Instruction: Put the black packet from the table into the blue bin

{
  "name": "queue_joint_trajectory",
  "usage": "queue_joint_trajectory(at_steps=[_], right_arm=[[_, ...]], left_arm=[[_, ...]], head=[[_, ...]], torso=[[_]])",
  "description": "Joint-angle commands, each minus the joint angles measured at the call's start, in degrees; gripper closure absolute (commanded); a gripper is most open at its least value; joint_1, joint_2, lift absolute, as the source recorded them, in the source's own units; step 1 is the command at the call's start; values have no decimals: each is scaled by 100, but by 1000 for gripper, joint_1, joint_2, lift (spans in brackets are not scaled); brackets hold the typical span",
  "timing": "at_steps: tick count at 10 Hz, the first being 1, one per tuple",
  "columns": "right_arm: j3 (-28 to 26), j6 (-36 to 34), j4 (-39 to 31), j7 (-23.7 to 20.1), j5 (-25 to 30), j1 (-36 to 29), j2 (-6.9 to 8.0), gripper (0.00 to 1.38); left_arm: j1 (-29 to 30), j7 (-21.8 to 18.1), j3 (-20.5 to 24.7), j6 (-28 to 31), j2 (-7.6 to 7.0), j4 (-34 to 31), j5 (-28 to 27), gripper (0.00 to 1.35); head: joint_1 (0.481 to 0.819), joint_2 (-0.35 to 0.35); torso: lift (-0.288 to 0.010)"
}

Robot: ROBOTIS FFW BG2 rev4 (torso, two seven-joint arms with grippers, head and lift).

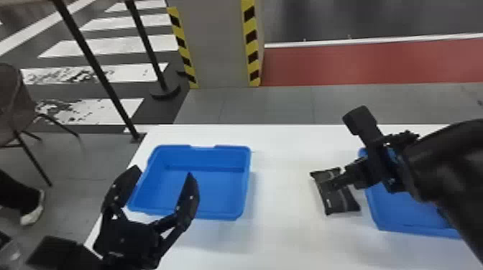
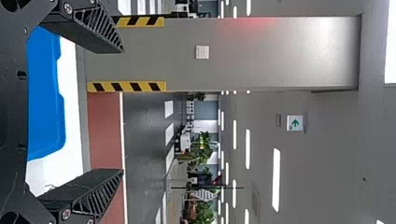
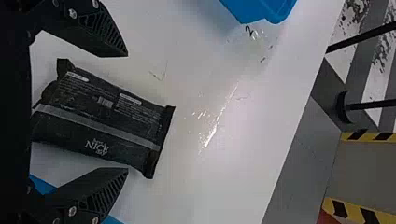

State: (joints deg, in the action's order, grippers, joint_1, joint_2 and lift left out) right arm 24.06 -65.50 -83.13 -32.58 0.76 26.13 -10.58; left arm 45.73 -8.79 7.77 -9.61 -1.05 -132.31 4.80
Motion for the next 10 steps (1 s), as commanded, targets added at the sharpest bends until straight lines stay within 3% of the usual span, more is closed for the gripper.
queue_joint_trajectory(at_steps=[1, 6, 10], right_arm=[[85, 180, 248, 6, 4, 115, 13, 147], [542, 785, 754, -12, -247, 143, 65, 148], [565, 405, 712, -3, 16, 199, 83, 144]], left_arm=[[-17, 1, 0, 5, 0, 20, 0, 114], [-31, 27, 0, -23, -18, 34, 34, 114], [-45, 45, -69, -23, -70, 48, 69, 114]], head=[[695, 196], [695, 216], [695, 228]], torso=[[-110], [-110], [-110]])
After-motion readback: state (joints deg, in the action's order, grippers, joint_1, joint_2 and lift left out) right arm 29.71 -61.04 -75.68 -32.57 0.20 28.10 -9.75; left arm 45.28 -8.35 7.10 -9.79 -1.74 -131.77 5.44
